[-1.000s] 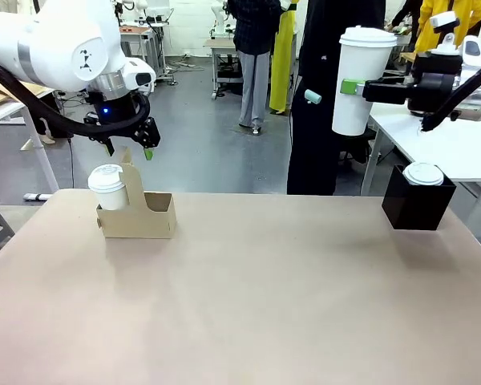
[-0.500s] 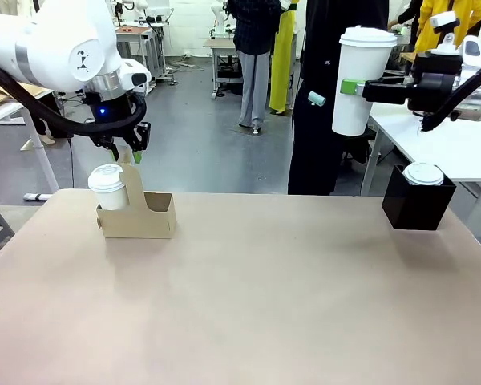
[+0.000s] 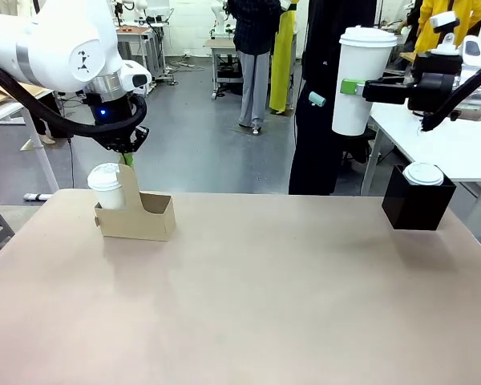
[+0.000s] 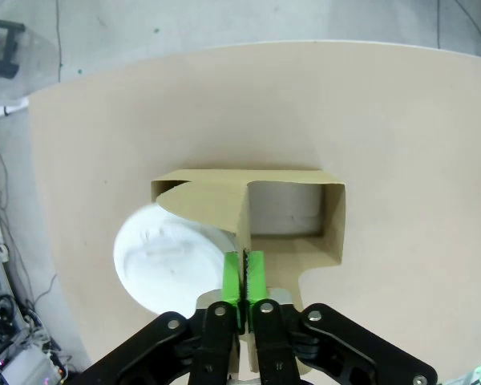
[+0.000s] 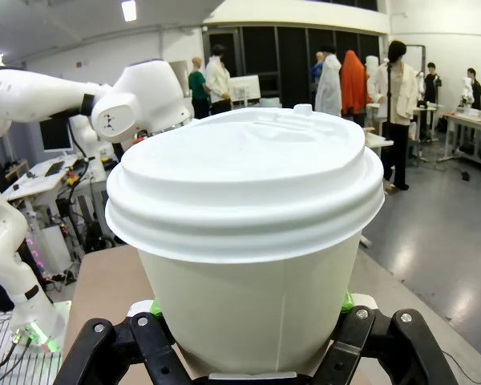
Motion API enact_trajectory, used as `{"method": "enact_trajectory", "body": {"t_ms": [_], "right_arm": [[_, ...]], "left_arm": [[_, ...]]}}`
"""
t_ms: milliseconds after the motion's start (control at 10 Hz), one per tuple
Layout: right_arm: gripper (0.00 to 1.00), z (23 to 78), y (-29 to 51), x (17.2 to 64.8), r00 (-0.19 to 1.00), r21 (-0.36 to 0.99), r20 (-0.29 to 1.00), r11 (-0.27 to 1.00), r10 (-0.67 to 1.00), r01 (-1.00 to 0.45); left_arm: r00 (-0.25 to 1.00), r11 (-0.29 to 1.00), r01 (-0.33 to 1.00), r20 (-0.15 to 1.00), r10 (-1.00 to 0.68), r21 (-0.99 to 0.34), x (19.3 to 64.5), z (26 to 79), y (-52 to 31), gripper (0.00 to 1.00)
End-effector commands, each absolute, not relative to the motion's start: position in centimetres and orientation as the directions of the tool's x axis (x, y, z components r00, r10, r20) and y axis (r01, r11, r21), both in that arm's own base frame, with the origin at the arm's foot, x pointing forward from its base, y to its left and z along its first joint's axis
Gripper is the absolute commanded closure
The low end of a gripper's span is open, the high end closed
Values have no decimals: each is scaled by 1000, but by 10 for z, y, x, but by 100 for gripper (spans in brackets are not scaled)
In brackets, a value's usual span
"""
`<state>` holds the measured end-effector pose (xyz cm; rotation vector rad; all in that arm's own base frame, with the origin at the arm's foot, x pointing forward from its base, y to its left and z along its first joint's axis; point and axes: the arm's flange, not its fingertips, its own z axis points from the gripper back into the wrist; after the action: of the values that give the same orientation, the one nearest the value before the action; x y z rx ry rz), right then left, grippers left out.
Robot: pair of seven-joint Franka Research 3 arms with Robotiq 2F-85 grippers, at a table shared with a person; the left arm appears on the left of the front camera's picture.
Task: Pour a drink into a cup and package it in a carrier.
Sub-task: Position the Cup Carrier in the center of the table.
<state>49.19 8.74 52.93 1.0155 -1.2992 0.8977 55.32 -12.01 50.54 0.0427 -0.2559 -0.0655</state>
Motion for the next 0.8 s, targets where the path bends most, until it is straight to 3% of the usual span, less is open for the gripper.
{"method": "enact_trajectory", "body": {"t_ms": [0, 100, 700], "right_arm": [[20, 533, 90, 492, 67, 71, 997, 333, -24, -940], [20, 533, 90, 492, 67, 71, 997, 333, -24, -940], [20, 533, 90, 492, 67, 71, 997, 333, -24, -940]], "left_arm": [[961, 996, -8, 276, -18, 92, 555, 506, -121, 100], [965, 997, 59, 251, -70, 50, 553, 505, -120, 100], [964, 998, 10, 265, -26, 61, 544, 518, -122, 98]]}}
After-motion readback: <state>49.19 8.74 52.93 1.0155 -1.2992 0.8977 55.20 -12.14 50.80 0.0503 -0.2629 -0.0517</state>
